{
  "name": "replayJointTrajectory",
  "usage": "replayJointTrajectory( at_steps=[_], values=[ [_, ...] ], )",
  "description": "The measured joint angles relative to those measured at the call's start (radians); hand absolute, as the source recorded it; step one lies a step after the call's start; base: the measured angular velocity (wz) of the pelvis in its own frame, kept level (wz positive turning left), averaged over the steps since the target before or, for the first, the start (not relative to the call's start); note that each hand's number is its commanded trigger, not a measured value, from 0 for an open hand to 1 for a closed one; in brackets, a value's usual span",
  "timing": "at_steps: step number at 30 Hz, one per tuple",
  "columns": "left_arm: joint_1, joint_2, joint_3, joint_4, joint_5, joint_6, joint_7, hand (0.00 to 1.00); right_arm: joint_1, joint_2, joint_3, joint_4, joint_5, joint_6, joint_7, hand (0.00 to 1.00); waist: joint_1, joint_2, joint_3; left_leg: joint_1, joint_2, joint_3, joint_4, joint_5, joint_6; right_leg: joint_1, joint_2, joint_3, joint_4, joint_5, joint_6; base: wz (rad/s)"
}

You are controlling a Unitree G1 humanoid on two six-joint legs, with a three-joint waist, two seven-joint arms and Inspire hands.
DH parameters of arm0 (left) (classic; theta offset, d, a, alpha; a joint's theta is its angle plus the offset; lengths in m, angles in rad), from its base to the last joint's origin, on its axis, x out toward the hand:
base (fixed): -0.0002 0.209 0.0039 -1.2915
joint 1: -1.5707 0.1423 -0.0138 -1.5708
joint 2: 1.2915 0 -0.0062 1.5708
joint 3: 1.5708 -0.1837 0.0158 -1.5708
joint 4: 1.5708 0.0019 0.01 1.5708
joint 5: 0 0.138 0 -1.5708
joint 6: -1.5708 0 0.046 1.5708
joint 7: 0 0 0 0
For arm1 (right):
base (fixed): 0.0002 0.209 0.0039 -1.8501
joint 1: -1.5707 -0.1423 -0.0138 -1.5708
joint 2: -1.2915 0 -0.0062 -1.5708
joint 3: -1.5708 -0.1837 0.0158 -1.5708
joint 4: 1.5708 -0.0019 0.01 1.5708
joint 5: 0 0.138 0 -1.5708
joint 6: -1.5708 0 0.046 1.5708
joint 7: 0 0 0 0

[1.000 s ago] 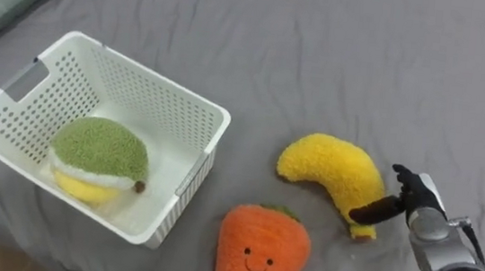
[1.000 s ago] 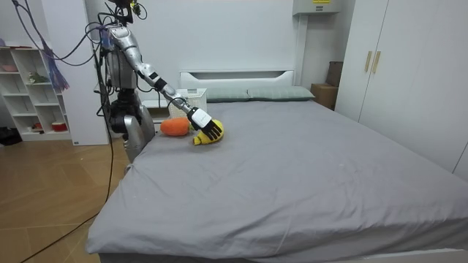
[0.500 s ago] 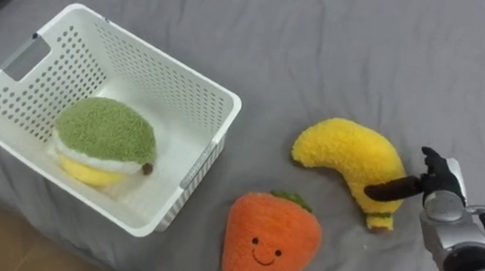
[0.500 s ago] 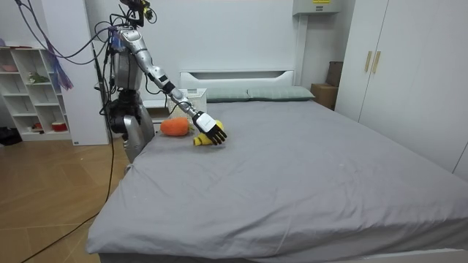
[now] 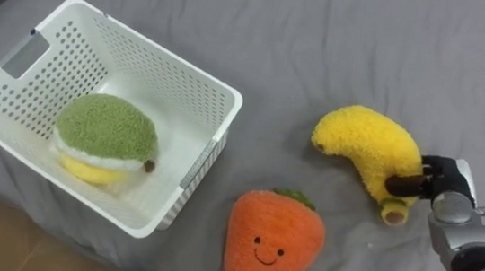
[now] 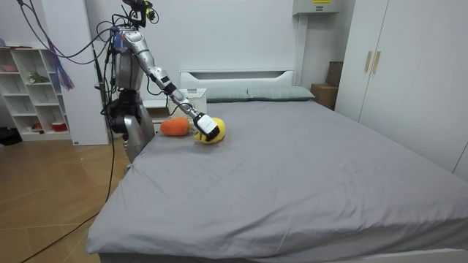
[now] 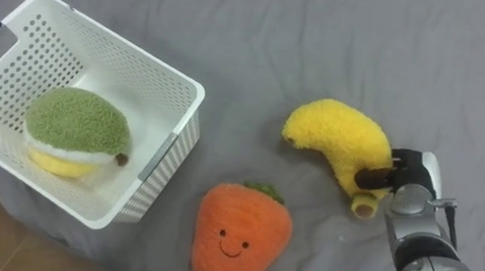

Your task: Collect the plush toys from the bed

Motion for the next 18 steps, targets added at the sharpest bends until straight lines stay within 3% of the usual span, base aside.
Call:
replayJointTrajectory(
  at_steps=[9,18],
  values=[
    [0.008,0.012,0.000,0.012,-0.010,0.001,0.010,0.00,0.002,-0.007,0.038,0.000,0.011,-0.006,0.003,1.00,0.000,0.014,-0.0080,0.005,-0.001,-0.001,0.000,0.000,0.000,0.005,-0.002,-0.003,0.002,0.000,0.000,0.00],
    [0.008,0.012,0.000,0.027,-0.006,0.001,0.015,0.00,0.003,-0.007,0.038,-0.001,0.000,-0.006,0.004,1.00,-0.003,0.015,-0.0106,0.042,-0.001,0.000,-0.004,0.001,-0.001,0.040,0.000,0.003,-0.001,0.000,0.000,0.00]
  ],
)
